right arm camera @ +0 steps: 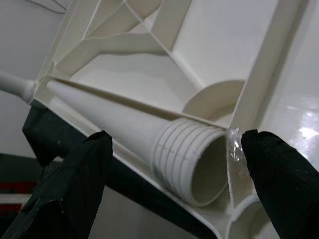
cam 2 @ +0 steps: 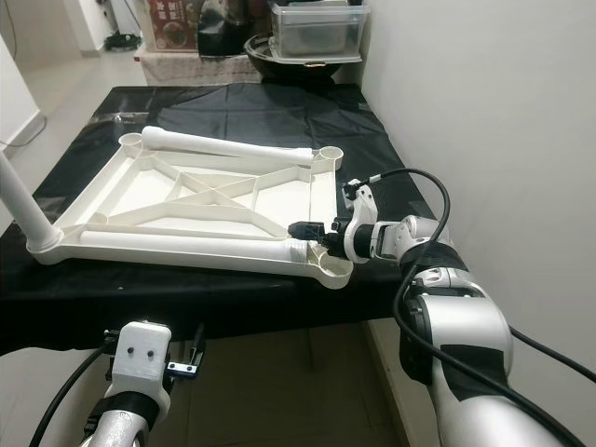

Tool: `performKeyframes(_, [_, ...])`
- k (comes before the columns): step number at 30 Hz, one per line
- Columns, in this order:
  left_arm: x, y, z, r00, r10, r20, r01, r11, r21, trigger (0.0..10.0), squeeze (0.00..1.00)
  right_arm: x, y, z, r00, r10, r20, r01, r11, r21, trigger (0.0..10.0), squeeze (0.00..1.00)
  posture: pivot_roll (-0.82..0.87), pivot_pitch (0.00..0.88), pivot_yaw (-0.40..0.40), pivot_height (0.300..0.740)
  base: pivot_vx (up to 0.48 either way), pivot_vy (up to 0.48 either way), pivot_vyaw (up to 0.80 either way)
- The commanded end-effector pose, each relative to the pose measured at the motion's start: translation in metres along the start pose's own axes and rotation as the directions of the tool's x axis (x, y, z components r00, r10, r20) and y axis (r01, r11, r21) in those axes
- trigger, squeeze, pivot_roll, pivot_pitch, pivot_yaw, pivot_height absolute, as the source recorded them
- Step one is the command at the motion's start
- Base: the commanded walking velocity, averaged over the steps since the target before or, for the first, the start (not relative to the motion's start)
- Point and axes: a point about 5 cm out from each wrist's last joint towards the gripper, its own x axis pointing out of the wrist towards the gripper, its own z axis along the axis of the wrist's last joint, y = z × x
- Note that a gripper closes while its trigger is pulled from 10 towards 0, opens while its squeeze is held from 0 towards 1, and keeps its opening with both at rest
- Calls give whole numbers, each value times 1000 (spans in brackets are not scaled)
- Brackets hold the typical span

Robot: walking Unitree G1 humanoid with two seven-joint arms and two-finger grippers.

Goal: Building children table

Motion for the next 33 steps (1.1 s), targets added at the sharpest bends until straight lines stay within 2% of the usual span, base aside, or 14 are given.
performKeyframes(1, [-1, 0, 0, 1000, 6, -3, -6, 1000, 3, 10000, 0, -1, -1, -3, 999, 9, -35, -9, 1000, 22, 10000, 0, 80, 105, -32, 740, 0, 0, 0])
performKeyframes(4, [-1, 0, 0, 1000, 7, -6, -7, 1000, 4, 10000, 0, -1, 1, -4, 999, 31, -39, -29, 999, 44, 10000, 0, 80, 105, -32, 740, 0, 0, 0])
performKeyframes(6, [0, -1, 0, 1000, 8, -8, -8, 1000, 5, 10000, 0, 0, 5, -7, 993, 96, -70, -93, 995, 45, 10000, 0, 75, 107, -36, 740, 0, 0, 0])
performKeyframes(17, [1, -1, 1, 1000, 10, -7, -10, 1000, 5, 10000, 0, 6, 13, -10, 984, 164, -65, -158, 984, 82, 10000, 0, 75, 107, -36, 740, 0, 0, 0])
performKeyframes(26, [2, -2, 1, 1000, 11, -10, -11, 1000, 6, 10000, 0, 18, 21, -18, 978, 198, -68, -190, 976, 105, 10000, 0, 80, 106, -43, 740, 0, 0, 0])
performKeyframes(32, [2, -3, 1, 1000, 10, -9, -10, 1000, 7, 10000, 0, 22, 26, -18, 967, 251, -46, -244, 962, 125, 10000, 0, 78, 106, -42, 740, 0, 0, 0])
performKeyframes(33, [2, -2, 1, 1000, 11, -11, -11, 1000, 8, 10000, 0, 22, 31, -16, 950, 311, -35, -306, 946, 111, 10000, 0, 78, 106, -42, 740, 0, 0, 0])
